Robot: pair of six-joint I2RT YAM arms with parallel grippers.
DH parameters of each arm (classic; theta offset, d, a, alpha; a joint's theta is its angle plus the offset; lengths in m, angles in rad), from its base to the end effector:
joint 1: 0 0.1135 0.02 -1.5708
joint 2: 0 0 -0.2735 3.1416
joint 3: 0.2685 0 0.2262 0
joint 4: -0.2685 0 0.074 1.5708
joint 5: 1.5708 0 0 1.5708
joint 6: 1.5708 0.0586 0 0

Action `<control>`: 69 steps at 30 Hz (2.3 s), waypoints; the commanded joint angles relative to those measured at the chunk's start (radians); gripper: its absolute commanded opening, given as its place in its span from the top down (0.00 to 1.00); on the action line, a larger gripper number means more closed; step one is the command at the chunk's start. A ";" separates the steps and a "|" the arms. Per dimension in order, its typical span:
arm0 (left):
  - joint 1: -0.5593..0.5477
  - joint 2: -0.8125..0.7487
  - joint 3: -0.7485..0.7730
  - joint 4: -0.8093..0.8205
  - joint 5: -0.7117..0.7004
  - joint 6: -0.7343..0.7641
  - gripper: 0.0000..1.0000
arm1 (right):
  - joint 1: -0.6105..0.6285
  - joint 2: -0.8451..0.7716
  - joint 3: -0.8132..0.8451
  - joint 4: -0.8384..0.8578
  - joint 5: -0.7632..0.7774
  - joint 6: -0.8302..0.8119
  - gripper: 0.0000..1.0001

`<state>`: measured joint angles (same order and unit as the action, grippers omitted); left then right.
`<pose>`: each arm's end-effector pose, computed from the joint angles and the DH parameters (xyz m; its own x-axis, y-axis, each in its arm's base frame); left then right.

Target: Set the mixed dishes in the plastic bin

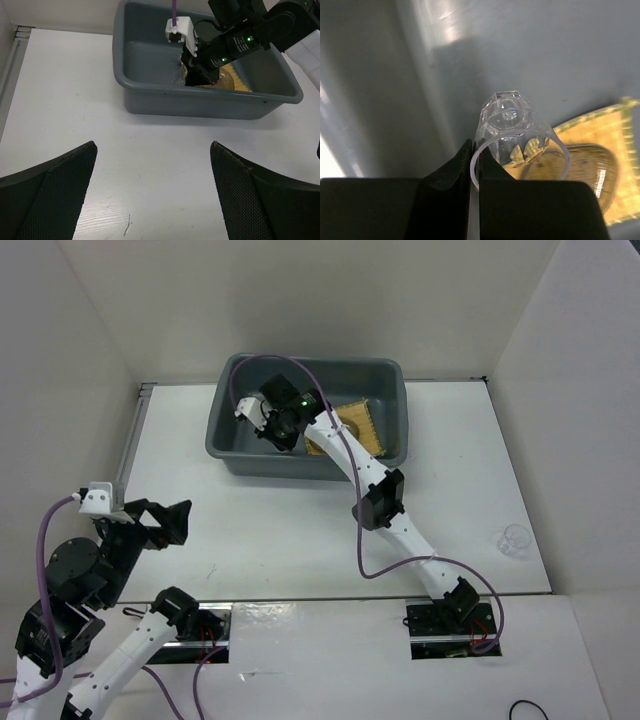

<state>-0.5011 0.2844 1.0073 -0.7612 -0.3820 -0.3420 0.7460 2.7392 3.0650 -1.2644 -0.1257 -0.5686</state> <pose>0.0189 0.0145 0.3746 -0.0716 -0.3156 -0.9462 0.1009 0.9415 -0.3217 0.3895 0.3700 0.2407 -0.1074 -0.8266 -0.5524 -0.9323 0.2768 -0.2330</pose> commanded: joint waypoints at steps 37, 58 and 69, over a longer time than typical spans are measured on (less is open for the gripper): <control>-0.013 0.004 -0.004 0.049 -0.034 -0.002 0.00 | 0.033 0.070 0.067 -0.035 0.054 -0.043 0.99; -0.013 0.032 -0.004 0.049 -0.034 -0.002 0.00 | 0.006 0.126 0.067 -0.026 0.024 -0.071 0.76; -0.013 0.050 -0.004 0.049 -0.034 -0.002 0.00 | 0.036 -0.091 0.067 0.083 0.133 -0.030 0.43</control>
<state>-0.5095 0.3225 1.0069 -0.7544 -0.4068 -0.3431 0.7509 2.8201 3.1012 -1.2640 -0.0456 -0.6128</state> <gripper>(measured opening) 1.001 0.559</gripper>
